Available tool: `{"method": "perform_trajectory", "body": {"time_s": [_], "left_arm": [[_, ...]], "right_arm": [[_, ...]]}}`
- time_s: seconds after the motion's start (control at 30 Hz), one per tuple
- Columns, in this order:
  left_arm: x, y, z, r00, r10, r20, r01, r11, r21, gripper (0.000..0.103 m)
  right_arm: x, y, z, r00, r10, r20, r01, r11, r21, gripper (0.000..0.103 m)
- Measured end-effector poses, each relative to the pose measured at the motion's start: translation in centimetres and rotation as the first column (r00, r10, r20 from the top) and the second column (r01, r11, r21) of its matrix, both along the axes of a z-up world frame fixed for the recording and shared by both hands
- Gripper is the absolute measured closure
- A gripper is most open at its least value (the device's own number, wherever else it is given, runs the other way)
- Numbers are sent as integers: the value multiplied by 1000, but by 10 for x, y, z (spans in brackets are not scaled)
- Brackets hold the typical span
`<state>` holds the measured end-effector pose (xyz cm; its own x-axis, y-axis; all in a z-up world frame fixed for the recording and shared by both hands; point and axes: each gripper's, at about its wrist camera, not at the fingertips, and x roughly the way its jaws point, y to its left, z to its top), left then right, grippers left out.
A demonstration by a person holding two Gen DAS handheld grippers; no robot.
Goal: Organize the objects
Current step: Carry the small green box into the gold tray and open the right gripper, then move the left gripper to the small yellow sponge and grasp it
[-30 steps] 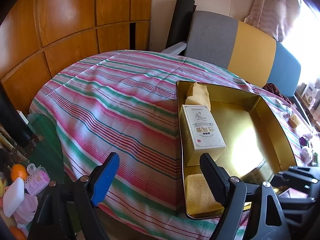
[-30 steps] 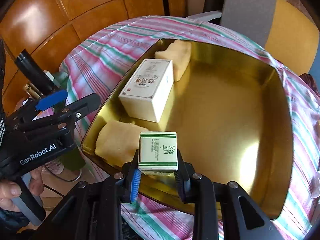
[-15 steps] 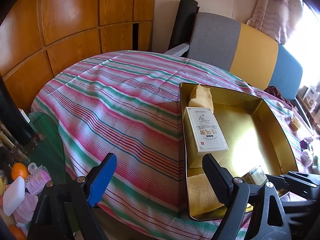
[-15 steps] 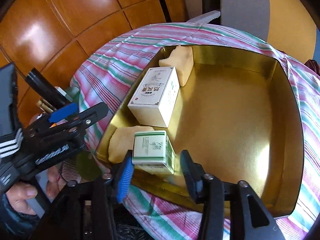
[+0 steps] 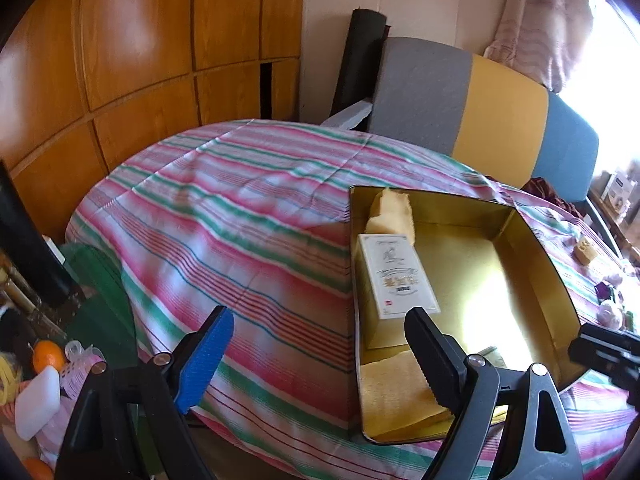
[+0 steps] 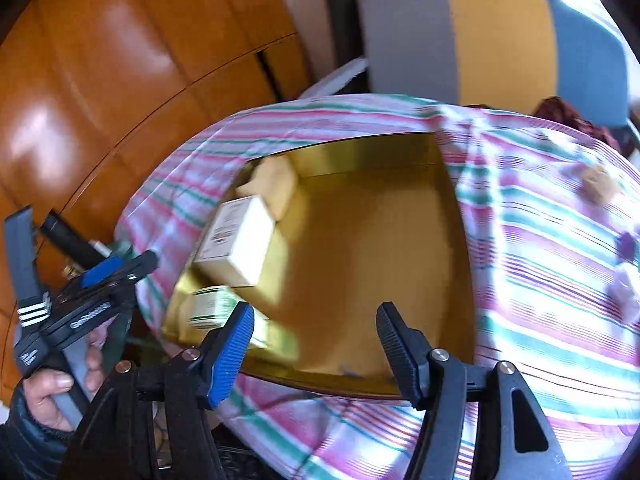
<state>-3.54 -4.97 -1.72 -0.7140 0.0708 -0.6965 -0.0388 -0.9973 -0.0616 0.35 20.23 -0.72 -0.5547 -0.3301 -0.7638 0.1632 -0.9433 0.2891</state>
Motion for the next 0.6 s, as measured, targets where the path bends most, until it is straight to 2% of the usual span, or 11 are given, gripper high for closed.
{"method": "perform_trajectory", "body": {"time_s": [0.3,0.6], "left_arm": [[10,27,19,996,-78,-44,76,997,-32,15],[14,67,29,982,-178,-63,174,983,-64,15]], "right_arm": [[10,57,-8,992,-128,18,127,990,54,38],[23,120,-4,965,-260,7,259,962,90,37]]}}
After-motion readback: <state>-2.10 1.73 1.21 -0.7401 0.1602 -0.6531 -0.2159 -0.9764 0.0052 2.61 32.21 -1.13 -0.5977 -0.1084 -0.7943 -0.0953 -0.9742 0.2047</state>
